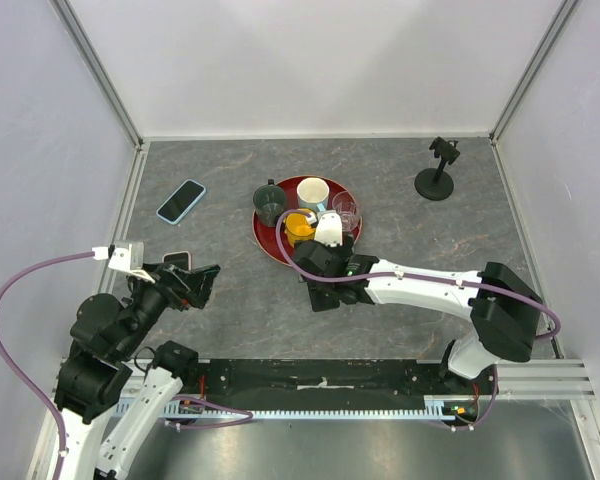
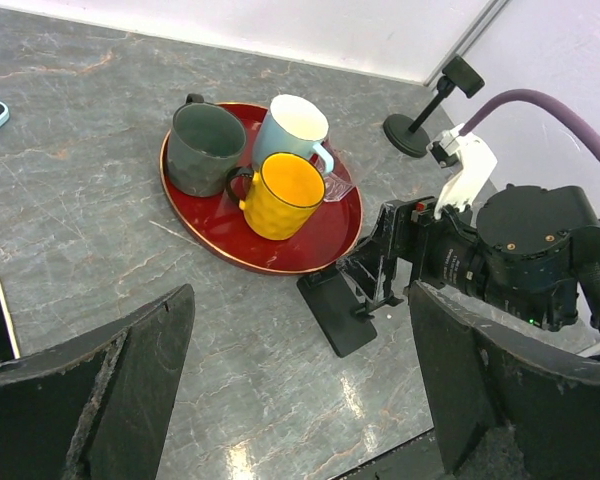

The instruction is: Place the phone on the phone stand

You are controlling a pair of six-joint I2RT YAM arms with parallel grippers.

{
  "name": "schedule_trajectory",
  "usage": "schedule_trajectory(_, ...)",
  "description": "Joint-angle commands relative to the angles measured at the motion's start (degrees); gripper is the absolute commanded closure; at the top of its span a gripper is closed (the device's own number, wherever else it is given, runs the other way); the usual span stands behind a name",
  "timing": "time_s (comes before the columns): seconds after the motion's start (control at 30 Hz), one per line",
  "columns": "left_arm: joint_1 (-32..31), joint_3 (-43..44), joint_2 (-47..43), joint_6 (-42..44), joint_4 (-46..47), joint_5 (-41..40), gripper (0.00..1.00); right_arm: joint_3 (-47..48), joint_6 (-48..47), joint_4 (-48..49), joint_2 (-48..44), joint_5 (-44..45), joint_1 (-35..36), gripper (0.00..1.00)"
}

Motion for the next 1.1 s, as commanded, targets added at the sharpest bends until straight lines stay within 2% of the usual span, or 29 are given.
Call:
schedule_trajectory(0.0,-0.08,0.34,0.08,-1.75,-0.01,1.25,0.07,1.67,4.35,2.12,1.61,1.39,0.16,0.14)
schedule_trajectory(0.07,-0.08,0.34,-0.01,-1.83,0.08,1.25,0.07,1.93,4.96,2.12,2.22,1.74,0.69,0.18)
schedule_trajectory(0.1,-0.08,0.34,-0.09,-1.83,-0.01,1.17,0.07,2.02,5.32,2.21,2.31,2.0,0.78,0.26)
schedule_trajectory(0.17,-0.08,0.34,-0.09,-2.01,0.08,1.25,0.07,2.11,7.24,2.29,2.31,2.18,1.74,0.3)
schedule_trajectory(0.2,-0.08,0.34,-0.01,-1.92,0.17,1.08,0.07,2.11,8.3,2.29,2.4,2.35,2.18,0.45)
schedule_trajectory(0.27,-0.08,0.34,0.17,-2.01,0.08,1.08,0.07,2.55,10.23,2.12,2.31,1.83,3.24,0.62)
schedule_trajectory(0.3,-0.08,0.34,0.34,-2.18,0.17,1.08,0.07,2.9,13.29,1.68,2.31,1.31,3.59,0.81)
schedule_trajectory(0.33,-0.08,0.34,0.69,-2.27,0.08,1.16,0.08,3.34,14.45,1.24,2.31,1.13,4.46,0.89)
schedule_trajectory(0.37,-0.08,0.51,0.7,-2.27,0.17,1.16,0.08,3.69,15.33,1.24,2.49,0.86,5.08,0.92)
schedule_trajectory(0.53,-0.17,0.69,1.31,-2.36,0.17,1.6,0.09,8.95,20.33,-0.94,5.99,6.39,9.56,0.92)
schedule_trajectory(0.73,-0.08,0.86,1.22,-2.45,-0.18,1.87,0.09,17.04,24.39,-5.26,13.02,9.38,10.09,0.92)
schedule_trajectory(1.07,-0.08,0.6,0.52,-2.45,-1.5,0.99,0.1,21.44,26.06,-12.47,17.69,15.54,10.27,0.87)
